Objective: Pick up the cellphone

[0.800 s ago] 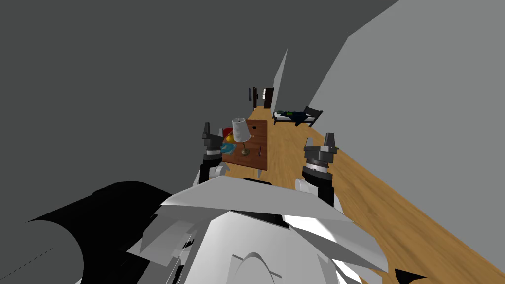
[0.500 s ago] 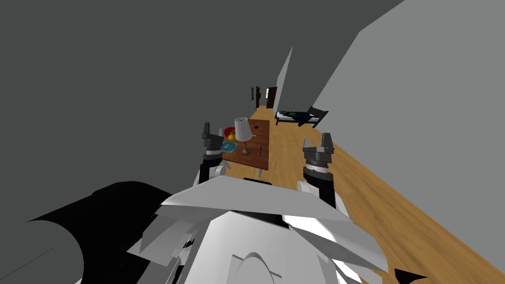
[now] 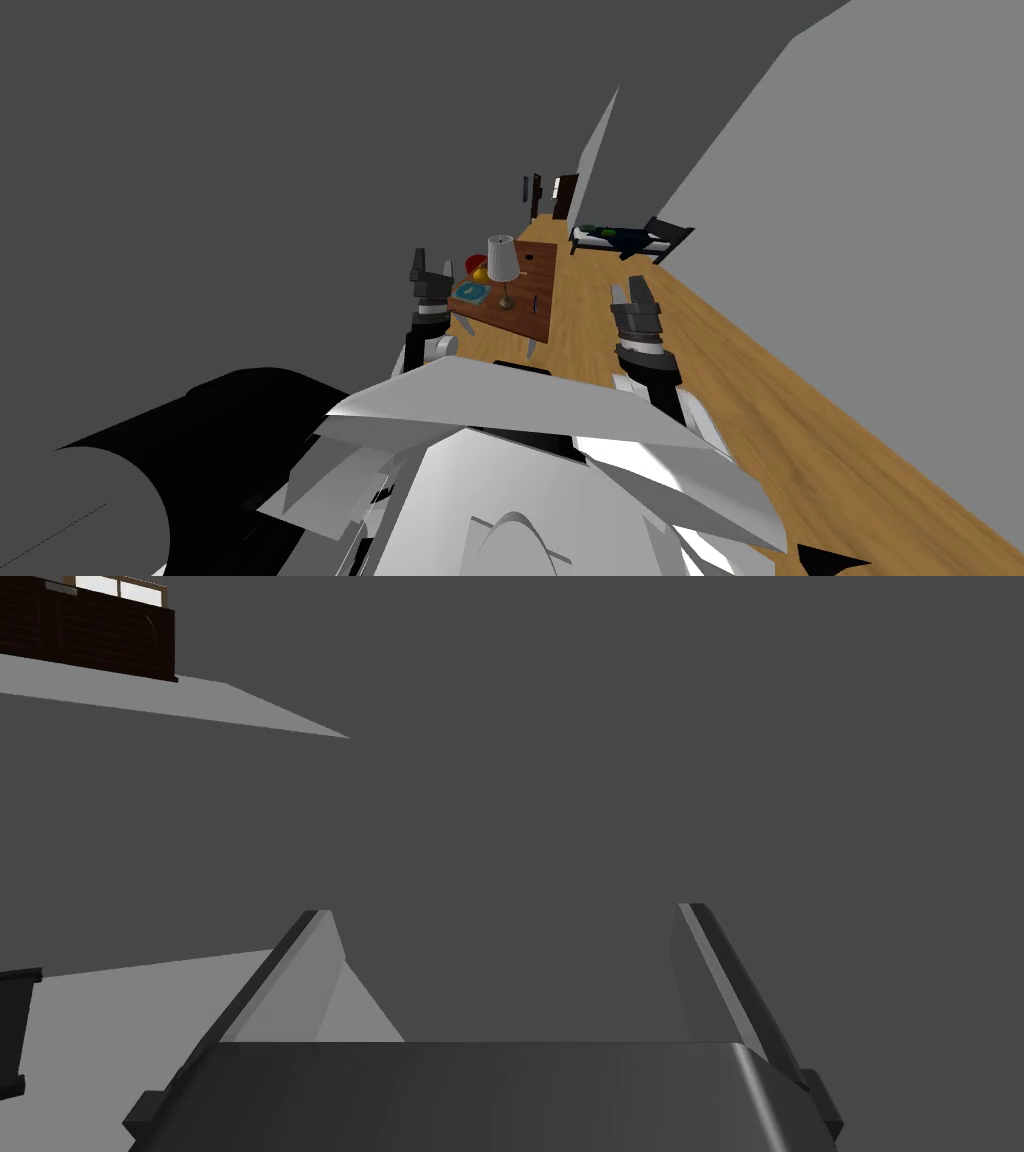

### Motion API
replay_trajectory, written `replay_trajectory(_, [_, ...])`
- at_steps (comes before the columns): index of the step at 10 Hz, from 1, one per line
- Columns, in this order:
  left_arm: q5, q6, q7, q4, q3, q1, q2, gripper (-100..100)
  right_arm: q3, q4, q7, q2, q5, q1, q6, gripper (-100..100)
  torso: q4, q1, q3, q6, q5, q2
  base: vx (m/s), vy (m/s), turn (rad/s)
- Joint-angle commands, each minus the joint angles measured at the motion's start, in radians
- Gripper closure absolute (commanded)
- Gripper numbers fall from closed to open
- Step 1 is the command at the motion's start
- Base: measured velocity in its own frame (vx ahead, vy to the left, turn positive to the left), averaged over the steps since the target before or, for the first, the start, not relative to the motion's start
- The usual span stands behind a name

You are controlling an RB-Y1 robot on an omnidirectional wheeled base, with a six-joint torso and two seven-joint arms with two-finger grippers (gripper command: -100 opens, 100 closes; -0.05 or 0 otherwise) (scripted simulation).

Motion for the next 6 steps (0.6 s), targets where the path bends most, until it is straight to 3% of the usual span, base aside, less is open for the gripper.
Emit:
replay_trajectory(1, [0.0,0.0,0.0,0.0,0.0,0.0,0.0,0,-0.001,0.002,0.006,-0.012,0.031,0.004,-0.005,-100,0.0,0.0,0.0,0.0,0.0,0.0,-0.044,-0.009,0.107])
replay_trajectory(6, [0.0,0.0,0.0,0.0,0.0,0.0,0.0,0,-0.018,0.014,0.038,-0.091,0.172,0.033,-0.04,-100,0.0,0.0,0.0,0.001,0.0,-0.001,-0.051,-0.008,0.195])
